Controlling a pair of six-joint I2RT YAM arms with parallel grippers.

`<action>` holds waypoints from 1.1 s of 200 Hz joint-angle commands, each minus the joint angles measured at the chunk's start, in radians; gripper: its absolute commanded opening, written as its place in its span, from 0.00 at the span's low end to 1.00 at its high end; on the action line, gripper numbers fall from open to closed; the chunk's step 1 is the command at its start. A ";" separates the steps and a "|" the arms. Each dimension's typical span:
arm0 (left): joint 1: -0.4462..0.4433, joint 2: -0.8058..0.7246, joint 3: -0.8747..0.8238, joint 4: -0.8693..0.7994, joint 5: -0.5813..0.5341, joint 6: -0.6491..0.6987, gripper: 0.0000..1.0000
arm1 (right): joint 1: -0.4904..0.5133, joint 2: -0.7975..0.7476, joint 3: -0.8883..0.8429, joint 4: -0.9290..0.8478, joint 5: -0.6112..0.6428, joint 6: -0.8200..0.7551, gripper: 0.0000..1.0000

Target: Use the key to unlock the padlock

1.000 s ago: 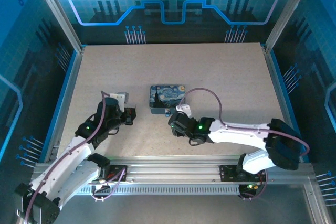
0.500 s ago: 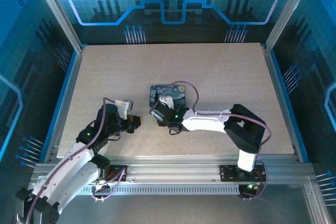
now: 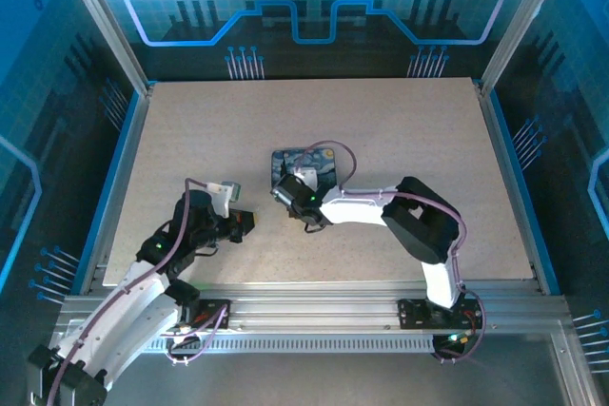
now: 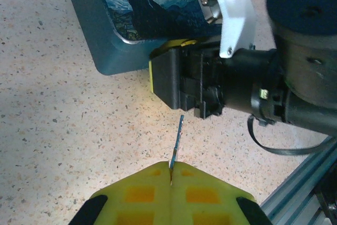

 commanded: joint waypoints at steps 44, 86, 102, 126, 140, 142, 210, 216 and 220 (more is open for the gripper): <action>-0.004 -0.006 -0.027 0.069 -0.002 0.055 0.00 | -0.082 0.056 0.072 0.028 0.008 -0.049 0.25; -0.004 0.015 -0.077 0.167 0.036 0.095 0.00 | -0.090 0.030 0.081 0.008 -0.043 -0.162 0.17; -0.004 0.027 -0.093 0.207 0.063 0.109 0.00 | -0.097 0.015 0.094 -0.031 -0.103 -0.200 0.16; -0.011 0.050 -0.110 0.259 0.108 0.133 0.00 | -0.110 0.007 0.150 -0.128 -0.196 -0.246 0.15; -0.027 0.069 -0.114 0.282 0.109 0.142 0.00 | -0.119 -0.001 0.175 -0.175 -0.250 -0.262 0.15; -0.031 0.071 -0.114 0.284 0.107 0.144 0.00 | -0.122 -0.003 0.178 -0.180 -0.257 -0.264 0.15; -0.151 0.174 -0.185 0.585 -0.042 0.086 0.00 | -0.199 -0.070 0.176 -0.171 -0.572 -0.232 0.09; -0.162 0.195 -0.186 0.611 -0.055 0.087 0.00 | -0.206 -0.074 0.174 -0.164 -0.599 -0.227 0.09; -0.167 0.211 -0.187 0.628 -0.062 0.085 0.00 | -0.210 -0.076 0.172 -0.160 -0.614 -0.223 0.09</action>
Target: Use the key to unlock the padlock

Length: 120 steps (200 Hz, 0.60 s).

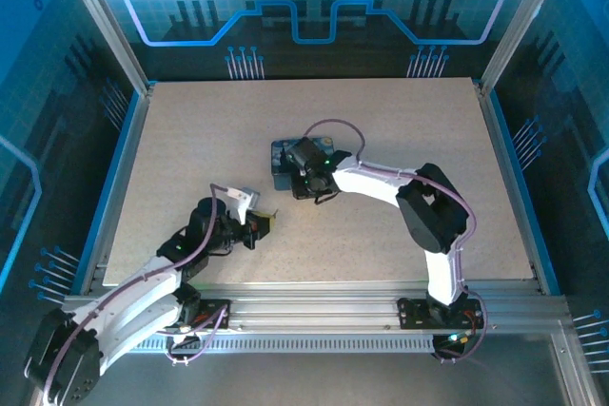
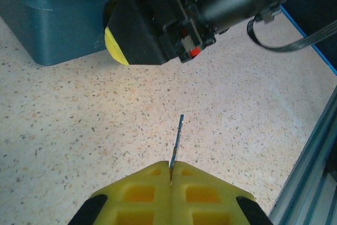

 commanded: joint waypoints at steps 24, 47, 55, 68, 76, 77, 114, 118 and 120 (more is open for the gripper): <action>-0.075 0.185 -0.026 0.313 -0.100 -0.037 0.00 | -0.045 -0.068 -0.009 0.037 -0.223 0.026 0.09; -0.086 0.335 -0.039 0.499 -0.113 -0.070 0.00 | -0.060 -0.070 -0.014 0.040 -0.261 0.036 0.09; -0.088 0.389 -0.038 0.556 -0.114 -0.079 0.00 | -0.066 -0.072 -0.016 0.039 -0.271 0.039 0.09; -0.088 0.471 -0.035 0.646 -0.114 -0.092 0.00 | -0.073 -0.071 -0.018 0.040 -0.290 0.044 0.09; -0.088 0.520 -0.036 0.702 -0.114 -0.099 0.00 | -0.077 -0.071 -0.020 0.040 -0.301 0.047 0.09; -0.088 0.528 -0.037 0.712 -0.114 -0.100 0.00 | -0.077 -0.071 -0.020 0.040 -0.301 0.047 0.09; -0.083 0.721 -0.034 0.925 -0.122 -0.123 0.00 | -0.086 -0.082 -0.036 0.056 -0.324 0.069 0.09; -0.081 0.739 -0.035 0.948 -0.123 -0.128 0.00 | -0.087 -0.083 -0.037 0.057 -0.328 0.072 0.09; -0.078 0.747 -0.035 0.962 -0.121 -0.130 0.00 | -0.087 -0.083 -0.038 0.059 -0.328 0.073 0.09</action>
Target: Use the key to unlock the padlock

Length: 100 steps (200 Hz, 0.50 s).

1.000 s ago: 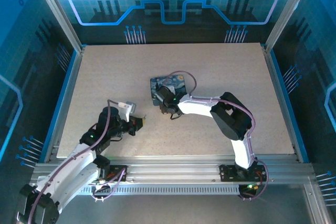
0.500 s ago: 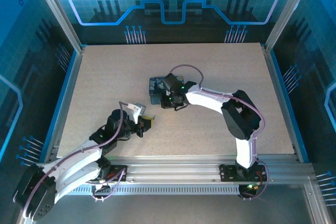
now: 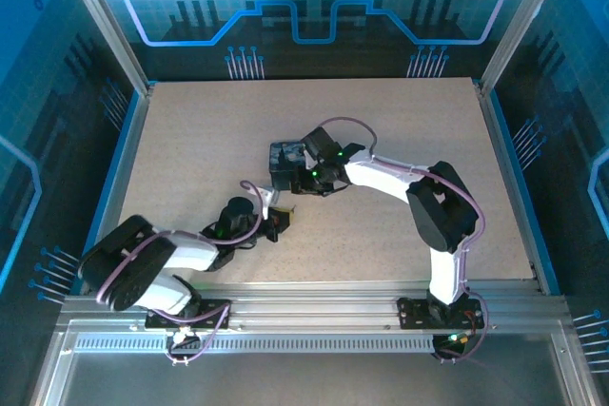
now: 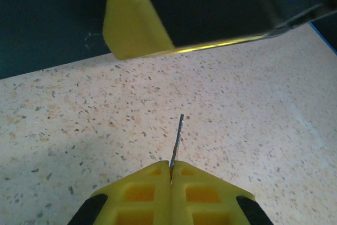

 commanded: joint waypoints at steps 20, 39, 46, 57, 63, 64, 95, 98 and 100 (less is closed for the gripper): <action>0.020 0.174 -0.023 0.374 -0.005 -0.062 0.00 | -0.019 -0.051 -0.014 0.036 -0.063 0.025 0.08; 0.037 0.254 -0.036 0.496 0.008 -0.081 0.00 | -0.027 -0.051 -0.020 0.042 -0.080 0.033 0.08; 0.044 0.282 -0.037 0.527 0.016 -0.085 0.00 | -0.031 -0.053 -0.023 0.044 -0.080 0.033 0.08; 0.049 0.306 -0.031 0.529 0.028 -0.080 0.00 | -0.032 -0.057 -0.024 0.042 -0.081 0.033 0.08; 0.049 0.312 -0.029 0.529 0.032 -0.070 0.00 | -0.033 -0.058 -0.024 0.041 -0.079 0.032 0.08; 0.049 0.313 -0.029 0.529 0.033 -0.069 0.00 | -0.033 -0.059 -0.024 0.041 -0.080 0.032 0.08; 0.067 0.297 -0.039 0.529 0.057 -0.036 0.00 | -0.034 -0.065 -0.026 0.042 -0.081 0.031 0.07; 0.072 0.297 -0.038 0.529 0.065 -0.036 0.00 | -0.034 -0.067 -0.027 0.042 -0.082 0.031 0.07; 0.075 0.295 -0.039 0.529 0.072 -0.035 0.00 | -0.034 -0.067 -0.027 0.042 -0.083 0.031 0.07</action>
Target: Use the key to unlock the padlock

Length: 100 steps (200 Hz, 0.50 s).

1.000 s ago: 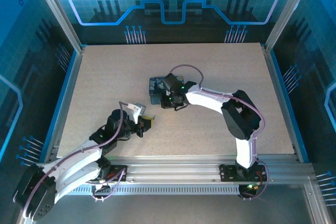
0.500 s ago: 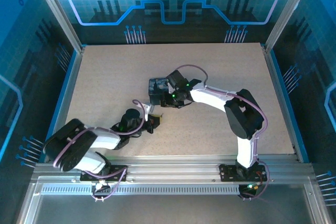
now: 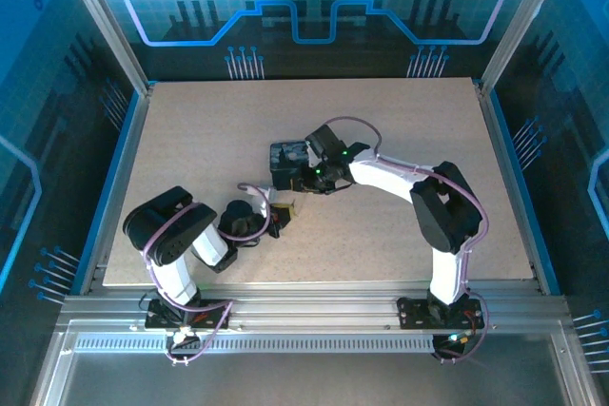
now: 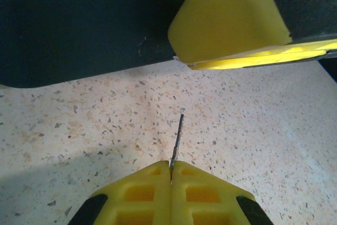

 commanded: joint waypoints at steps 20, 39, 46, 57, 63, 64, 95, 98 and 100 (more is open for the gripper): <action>0.059 -0.011 0.001 0.081 0.130 0.023 0.00 | -0.011 -0.053 -0.013 0.024 -0.043 0.010 0.07; 0.074 -0.016 0.010 0.081 0.168 0.029 0.00 | -0.011 -0.063 -0.019 0.024 -0.046 0.008 0.07; 0.076 -0.017 0.010 0.081 0.176 0.035 0.00 | -0.012 -0.067 -0.022 0.024 -0.051 0.008 0.07; 0.077 -0.024 0.012 0.081 0.184 0.048 0.00 | -0.015 -0.072 -0.026 0.025 -0.060 0.010 0.07; 0.079 -0.025 0.011 0.081 0.190 0.056 0.00 | -0.018 -0.074 -0.028 0.027 -0.065 0.010 0.07; 0.079 -0.025 0.012 0.081 0.191 0.057 0.00 | -0.018 -0.074 -0.028 0.027 -0.066 0.010 0.06; 0.091 -0.020 0.019 0.081 0.224 0.080 0.00 | -0.025 -0.078 -0.030 0.026 -0.086 0.016 0.06; 0.092 -0.017 0.021 0.081 0.228 0.080 0.00 | -0.025 -0.078 -0.030 0.026 -0.086 0.015 0.06; 0.093 -0.015 0.022 0.081 0.230 0.079 0.00 | -0.026 -0.078 -0.031 0.026 -0.086 0.015 0.06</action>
